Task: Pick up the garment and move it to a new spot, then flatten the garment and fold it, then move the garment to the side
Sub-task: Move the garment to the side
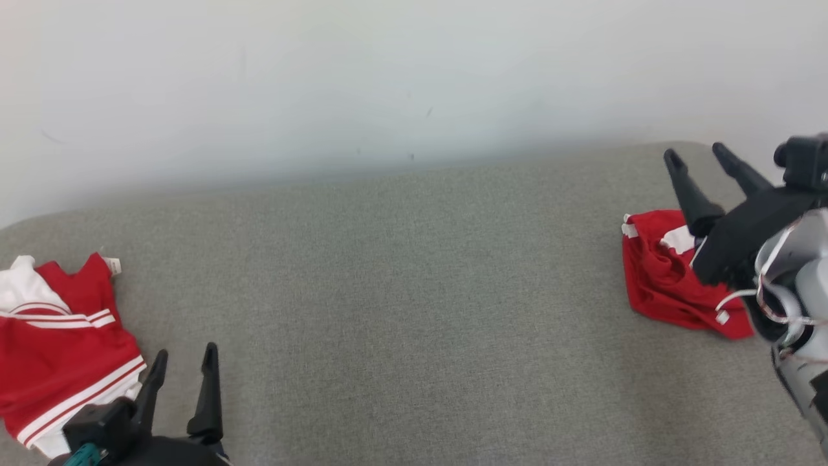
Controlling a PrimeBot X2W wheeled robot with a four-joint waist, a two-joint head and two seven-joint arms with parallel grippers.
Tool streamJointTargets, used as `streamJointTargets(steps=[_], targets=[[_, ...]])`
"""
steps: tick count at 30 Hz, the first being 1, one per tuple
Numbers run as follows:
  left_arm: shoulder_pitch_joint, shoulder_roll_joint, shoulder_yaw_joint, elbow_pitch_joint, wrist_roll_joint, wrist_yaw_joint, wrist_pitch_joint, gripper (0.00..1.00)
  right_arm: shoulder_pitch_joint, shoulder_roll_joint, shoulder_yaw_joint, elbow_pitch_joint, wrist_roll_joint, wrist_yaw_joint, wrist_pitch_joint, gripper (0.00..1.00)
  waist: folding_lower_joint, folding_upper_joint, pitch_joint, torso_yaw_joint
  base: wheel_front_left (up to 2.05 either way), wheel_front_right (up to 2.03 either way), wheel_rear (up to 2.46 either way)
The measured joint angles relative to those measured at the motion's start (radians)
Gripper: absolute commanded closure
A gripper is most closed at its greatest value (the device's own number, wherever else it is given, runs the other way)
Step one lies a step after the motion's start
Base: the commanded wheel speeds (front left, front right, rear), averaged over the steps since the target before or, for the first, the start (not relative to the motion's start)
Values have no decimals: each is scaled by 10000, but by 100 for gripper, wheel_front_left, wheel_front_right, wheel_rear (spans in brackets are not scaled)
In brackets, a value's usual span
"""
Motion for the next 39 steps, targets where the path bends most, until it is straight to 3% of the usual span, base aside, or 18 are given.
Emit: streamJointTargets(steps=[7,14,27,39], targets=[[422,36,270,-276,0,13,-12,0,2124,-121,-56,-1546,-238,-662,-819,0,0,0,-519,-135,0,0,0],[832,81,385,-623,234,21,-44,0,3764,-138,-102,-2849,-589,-1034,-1425,0,1,1,-650,-135,0,0,0],[1200,155,1005,-888,1137,23,109,0,5626,-27,-755,-3676,-1229,-1212,-2337,0,2,1,-712,11,0,0,0],[1401,27,1285,-1126,2115,21,627,0,5862,90,-1369,-3958,-1438,-1221,-2545,0,2,1,-690,33,0,0,0]])
